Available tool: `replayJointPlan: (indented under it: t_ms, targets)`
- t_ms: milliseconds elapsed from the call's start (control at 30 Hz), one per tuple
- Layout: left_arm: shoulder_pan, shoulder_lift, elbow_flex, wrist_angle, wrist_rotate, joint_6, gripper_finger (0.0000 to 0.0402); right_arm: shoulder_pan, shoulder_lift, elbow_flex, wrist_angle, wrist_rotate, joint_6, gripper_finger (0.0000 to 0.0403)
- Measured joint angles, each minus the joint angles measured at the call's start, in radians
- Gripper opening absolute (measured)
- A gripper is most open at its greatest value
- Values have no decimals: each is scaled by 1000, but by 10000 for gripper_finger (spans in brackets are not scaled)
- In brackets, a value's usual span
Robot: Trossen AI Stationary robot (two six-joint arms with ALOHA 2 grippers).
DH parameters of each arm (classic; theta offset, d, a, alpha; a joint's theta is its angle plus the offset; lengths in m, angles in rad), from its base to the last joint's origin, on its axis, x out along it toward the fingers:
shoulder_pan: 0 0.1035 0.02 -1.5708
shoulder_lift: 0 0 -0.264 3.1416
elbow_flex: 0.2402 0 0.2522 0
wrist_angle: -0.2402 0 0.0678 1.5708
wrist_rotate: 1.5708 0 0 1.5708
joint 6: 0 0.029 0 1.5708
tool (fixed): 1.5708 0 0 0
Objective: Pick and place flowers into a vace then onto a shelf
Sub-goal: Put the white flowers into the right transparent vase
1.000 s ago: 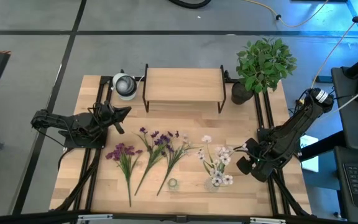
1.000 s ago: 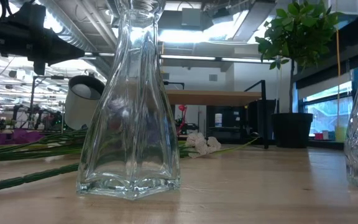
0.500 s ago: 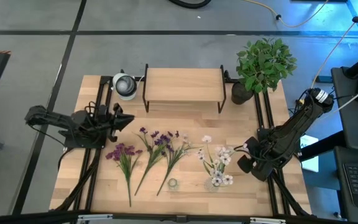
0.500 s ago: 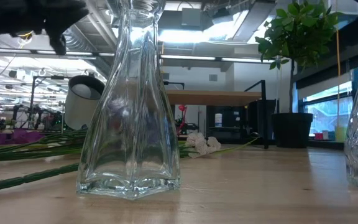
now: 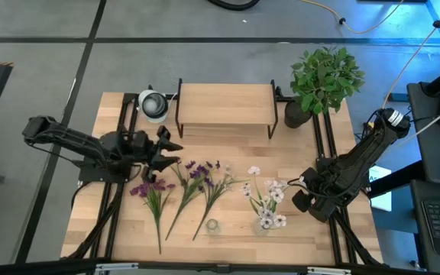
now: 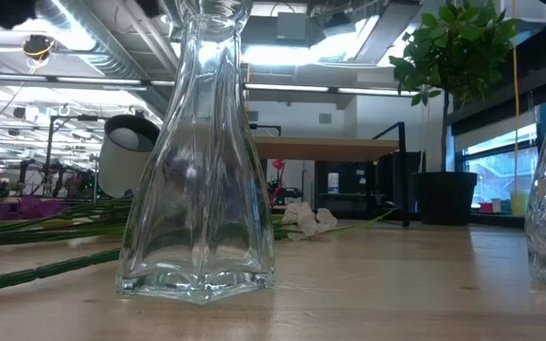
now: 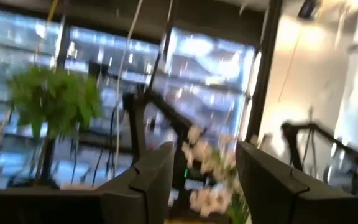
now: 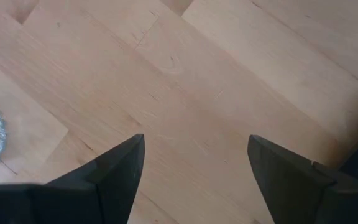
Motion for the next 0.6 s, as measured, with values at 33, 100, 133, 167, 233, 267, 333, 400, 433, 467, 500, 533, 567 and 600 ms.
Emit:
replayJointPlan:
  t_ms: [33,100,133,167,233,267,333,400,433,467,500,533,567,600]
  targets:
    - [-1,31,26,-44,-7,-8,168,0,0,0,0,0,0,287]
    - [-13,87,89,-180,-18,-12,168,0,0,0,0,0,0,287]
    - [-22,114,126,-269,-29,-13,168,0,0,0,0,0,0,287]
    - [-30,139,170,-376,-43,-23,168,0,0,0,0,0,0,287]
    - [-47,183,267,-612,-77,-76,168,0,0,0,1,0,0,287]
    - [-54,202,320,-729,-94,-108,168,0,0,0,1,0,0,287]
    - [-70,240,422,-951,-126,-166,168,0,0,0,1,0,-1,287]
    - [-89,276,510,-1147,-155,-222,168,0,0,0,0,0,-3,287]
    - [-98,294,548,-1227,-167,-252,168,0,0,0,0,0,-3,287]
    - [-107,312,582,-1291,-173,-277,168,0,0,0,0,0,-3,287]
    - [-115,329,610,-1336,-173,-296,168,0,0,0,0,0,-3,287]
    - [-125,344,632,-1364,-173,-305,168,0,0,0,0,0,-3,287]
    - [-138,361,648,-1377,-172,-308,168,0,0,0,0,0,-3,287]
    - [-150,380,659,-1380,-168,-307,168,0,0,0,0,0,-3,287]
